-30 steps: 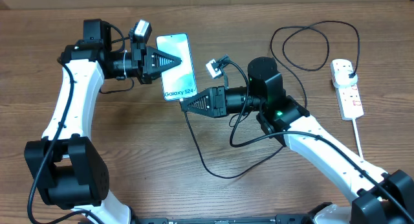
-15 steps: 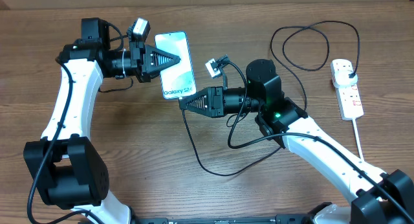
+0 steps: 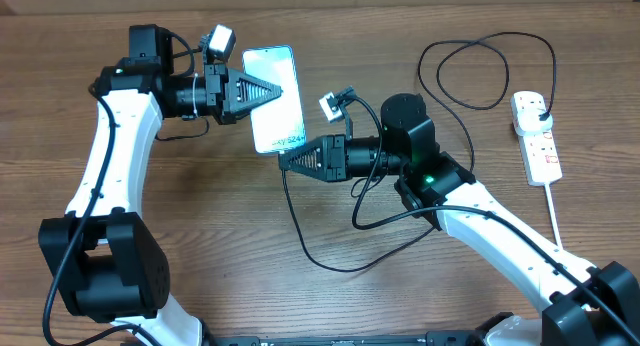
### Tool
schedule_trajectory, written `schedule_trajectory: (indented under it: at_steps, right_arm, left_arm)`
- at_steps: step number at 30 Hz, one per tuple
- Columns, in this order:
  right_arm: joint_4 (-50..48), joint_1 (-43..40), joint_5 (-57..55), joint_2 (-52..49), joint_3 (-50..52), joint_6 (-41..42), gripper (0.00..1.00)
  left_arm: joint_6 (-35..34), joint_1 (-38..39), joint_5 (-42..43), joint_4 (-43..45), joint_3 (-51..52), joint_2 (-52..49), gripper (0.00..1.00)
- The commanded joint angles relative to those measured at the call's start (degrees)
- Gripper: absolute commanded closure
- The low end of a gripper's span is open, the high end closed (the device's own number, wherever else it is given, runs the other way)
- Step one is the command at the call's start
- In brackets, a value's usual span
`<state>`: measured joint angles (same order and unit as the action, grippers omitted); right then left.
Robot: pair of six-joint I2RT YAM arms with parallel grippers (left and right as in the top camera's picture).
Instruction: Plug charger to phone and switch on socket
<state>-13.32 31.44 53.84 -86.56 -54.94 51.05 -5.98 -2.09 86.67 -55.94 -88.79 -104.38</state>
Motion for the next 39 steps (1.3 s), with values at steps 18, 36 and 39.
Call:
schedule_trajectory:
  at_steps: [18,36,39]
  right_arm:
    - [-3.52,-6.19,-4.04,0.28,-2.80,-1.57,0.96]
    - [1.88,-6.08,1.51,0.28,-2.78,-8.37,0.96]
    - [9.84,-6.08,1.97,0.28,-2.78,-15.47,0.96]
  left_arm:
    - [5.29,10.27,2.01,-7.41,0.79,2.16,0.96]
    - [5.53,9.44,3.58,-7.17,0.79,2.16,0.96]
    - [2.89,8.26,0.70,-4.09,0.79,2.16,0.95]
